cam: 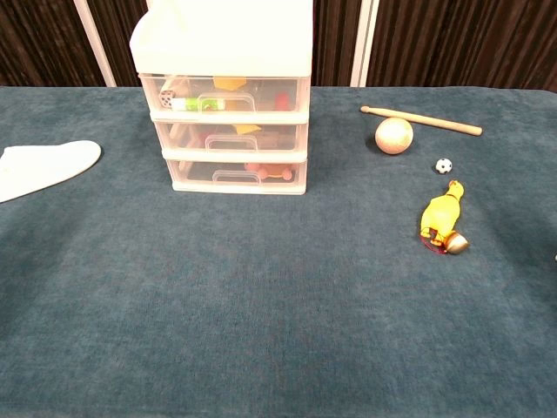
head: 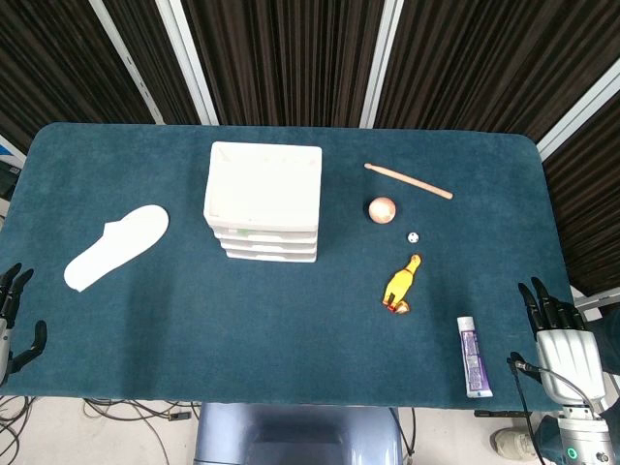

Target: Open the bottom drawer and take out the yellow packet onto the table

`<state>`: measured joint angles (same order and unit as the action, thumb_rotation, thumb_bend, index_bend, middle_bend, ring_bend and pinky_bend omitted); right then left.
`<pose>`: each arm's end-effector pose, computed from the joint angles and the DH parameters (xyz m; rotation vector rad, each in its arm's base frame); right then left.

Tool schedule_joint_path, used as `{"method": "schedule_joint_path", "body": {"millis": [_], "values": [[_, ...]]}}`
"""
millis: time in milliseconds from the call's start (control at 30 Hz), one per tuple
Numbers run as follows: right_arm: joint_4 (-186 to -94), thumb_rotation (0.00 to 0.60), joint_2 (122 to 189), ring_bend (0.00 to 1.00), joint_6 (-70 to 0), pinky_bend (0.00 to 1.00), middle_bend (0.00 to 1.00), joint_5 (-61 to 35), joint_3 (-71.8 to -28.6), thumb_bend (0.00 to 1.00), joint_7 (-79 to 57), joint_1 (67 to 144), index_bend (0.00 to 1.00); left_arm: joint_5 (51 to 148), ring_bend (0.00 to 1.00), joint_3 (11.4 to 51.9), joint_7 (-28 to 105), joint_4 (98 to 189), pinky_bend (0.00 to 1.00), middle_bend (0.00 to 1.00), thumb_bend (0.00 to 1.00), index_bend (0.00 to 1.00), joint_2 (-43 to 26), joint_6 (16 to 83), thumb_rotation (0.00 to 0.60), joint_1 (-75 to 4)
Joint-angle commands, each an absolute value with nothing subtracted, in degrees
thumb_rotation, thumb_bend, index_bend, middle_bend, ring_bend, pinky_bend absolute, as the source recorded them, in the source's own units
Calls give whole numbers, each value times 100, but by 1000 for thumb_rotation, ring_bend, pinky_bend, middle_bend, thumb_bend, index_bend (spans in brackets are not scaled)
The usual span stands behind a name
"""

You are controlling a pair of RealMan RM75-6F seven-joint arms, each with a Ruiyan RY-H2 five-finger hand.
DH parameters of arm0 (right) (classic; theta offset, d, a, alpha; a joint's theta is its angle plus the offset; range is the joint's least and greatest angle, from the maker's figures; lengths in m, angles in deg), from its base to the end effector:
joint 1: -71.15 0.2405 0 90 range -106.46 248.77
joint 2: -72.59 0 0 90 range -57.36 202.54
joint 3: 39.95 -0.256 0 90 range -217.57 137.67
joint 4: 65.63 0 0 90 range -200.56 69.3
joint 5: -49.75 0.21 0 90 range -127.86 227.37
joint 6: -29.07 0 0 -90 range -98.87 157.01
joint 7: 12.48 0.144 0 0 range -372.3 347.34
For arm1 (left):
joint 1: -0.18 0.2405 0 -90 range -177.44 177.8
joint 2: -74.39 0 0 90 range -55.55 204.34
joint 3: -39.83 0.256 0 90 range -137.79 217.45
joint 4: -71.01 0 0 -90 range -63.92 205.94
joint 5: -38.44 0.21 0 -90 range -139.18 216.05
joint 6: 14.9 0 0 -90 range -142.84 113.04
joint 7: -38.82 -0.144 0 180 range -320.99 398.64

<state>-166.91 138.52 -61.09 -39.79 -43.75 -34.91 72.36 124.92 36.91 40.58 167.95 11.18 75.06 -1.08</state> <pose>-0.2738 -0.1631 0.1499 1.3987 -0.6884 0.7953 -0.3013 0.1609 0.1680 -1.2789 -0.9432 -0.9892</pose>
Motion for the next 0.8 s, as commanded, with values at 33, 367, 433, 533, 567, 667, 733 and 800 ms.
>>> {"method": "schedule_joint_path", "body": {"millis": [33,367,433,533,567,667,733,800], "values": [[-16690,600,13850,216,-6109,232,50,-3976,-4375,152,-3490,7235,9,12494,0,3693,4057,16793,0,0,514,31,1118,7510,600,-105],[-16707,600,13865,216,-6126,232,50,-3999,-4366,153,-3528,7232,9,12518,0,3699,4089,16781,0,0,514,30,1122,7561,600,-78],[-16711,600,13864,216,-6126,232,50,-4007,-4359,152,-3542,7230,9,12526,0,3696,4102,16784,0,0,514,30,1121,7561,600,-82],[-16722,600,13854,216,-6141,232,50,-4005,-4355,153,-3545,7218,9,12547,0,3705,4093,16782,0,0,514,30,1115,7542,600,-94],[-16731,600,13844,216,-6148,232,50,-4001,-4353,153,-3536,7211,8,12547,0,3709,4082,16784,0,0,514,30,1115,7533,600,-97],[-16765,600,13814,228,-6156,232,54,-4014,-4343,154,-3473,7201,9,12555,0,3711,4064,16795,0,0,514,31,1113,7523,600,-105],[-16779,600,13794,240,-6153,232,64,-4068,-4326,155,-3340,7208,10,12557,0,3710,4061,16799,0,0,514,31,1110,7518,600,-110],[-16791,600,13782,249,-6146,232,73,-4128,-4307,156,-3103,7221,10,12551,0,3708,4055,16798,0,0,514,31,1109,7508,600,-115]]}}
